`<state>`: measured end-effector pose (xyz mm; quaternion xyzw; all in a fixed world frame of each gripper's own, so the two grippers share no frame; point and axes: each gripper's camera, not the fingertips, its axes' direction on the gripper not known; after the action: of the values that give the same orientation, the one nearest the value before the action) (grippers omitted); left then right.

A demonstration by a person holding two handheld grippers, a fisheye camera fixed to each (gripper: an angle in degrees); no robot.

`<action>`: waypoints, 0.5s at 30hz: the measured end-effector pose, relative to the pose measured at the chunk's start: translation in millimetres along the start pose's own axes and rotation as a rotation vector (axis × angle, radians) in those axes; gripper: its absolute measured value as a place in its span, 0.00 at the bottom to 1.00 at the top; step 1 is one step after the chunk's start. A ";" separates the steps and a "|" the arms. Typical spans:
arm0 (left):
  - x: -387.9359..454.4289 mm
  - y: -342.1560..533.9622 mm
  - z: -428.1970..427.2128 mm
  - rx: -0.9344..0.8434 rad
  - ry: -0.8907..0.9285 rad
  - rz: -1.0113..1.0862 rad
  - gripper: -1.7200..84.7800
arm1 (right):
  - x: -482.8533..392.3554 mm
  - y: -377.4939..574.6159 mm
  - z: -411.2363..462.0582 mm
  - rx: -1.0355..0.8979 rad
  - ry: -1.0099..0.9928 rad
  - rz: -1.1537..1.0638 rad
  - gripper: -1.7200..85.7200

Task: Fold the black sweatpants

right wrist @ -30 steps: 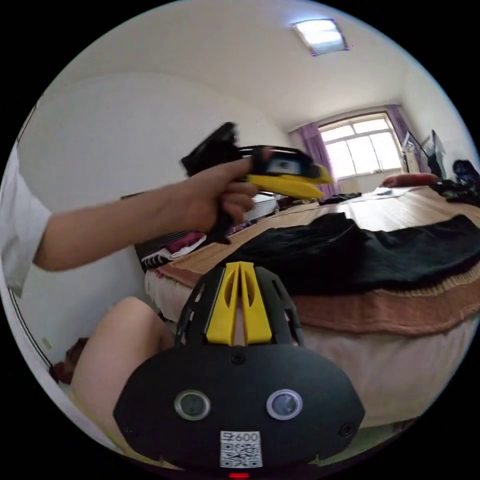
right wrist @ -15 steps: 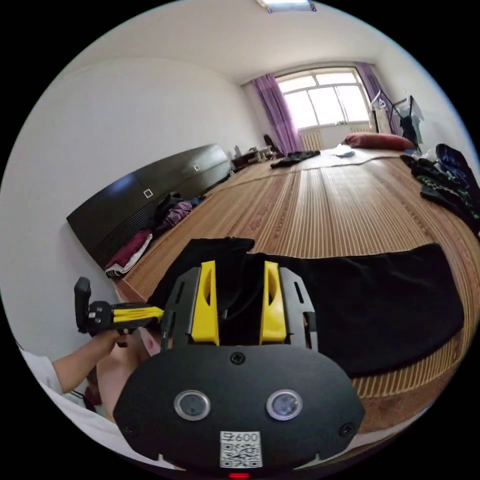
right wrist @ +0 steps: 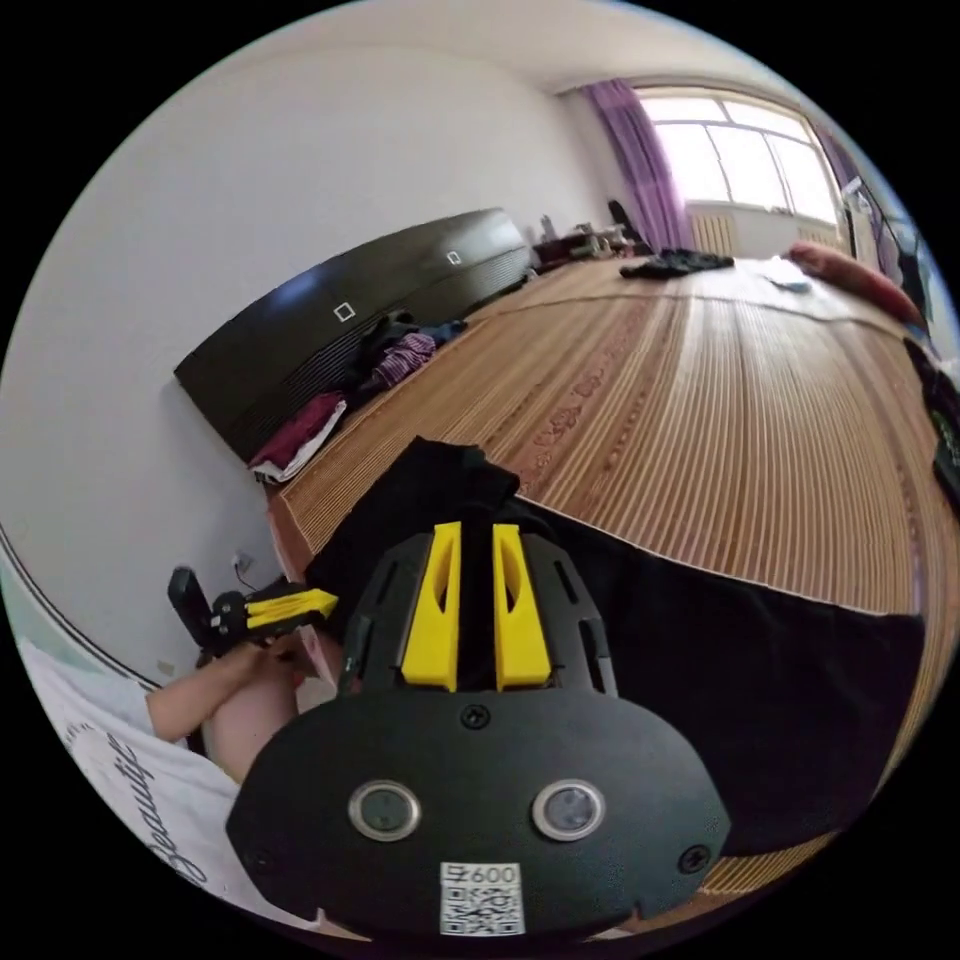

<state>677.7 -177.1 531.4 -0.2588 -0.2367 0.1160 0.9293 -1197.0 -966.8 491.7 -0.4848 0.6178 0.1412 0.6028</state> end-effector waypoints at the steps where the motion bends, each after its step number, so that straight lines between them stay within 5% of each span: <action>1: -5.6 -6.9 -3.9 -0.013 0.006 -0.030 0.04 | -12.7 1.9 -5.1 0.020 0.019 -0.042 0.04; 7: 25.5 -101.9 -2.5 0.019 0.259 0.025 0.19 | 12.7 -5.7 -10.4 0.055 -0.051 0.210 0.16; 10: 40.7 -138.3 31.2 -0.017 0.261 -0.006 0.20 | 29.5 -0.7 -20.7 0.108 -0.158 0.304 0.17; 15: 28.8 -191.7 88.8 -0.146 0.109 -0.093 0.21 | 34.8 -0.5 -41.4 0.251 -0.052 0.364 0.10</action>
<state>675.9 -290.4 712.0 -0.3206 -0.2054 0.0409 0.9238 -1214.9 -1013.3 470.9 -0.2826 0.6922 0.1820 0.6387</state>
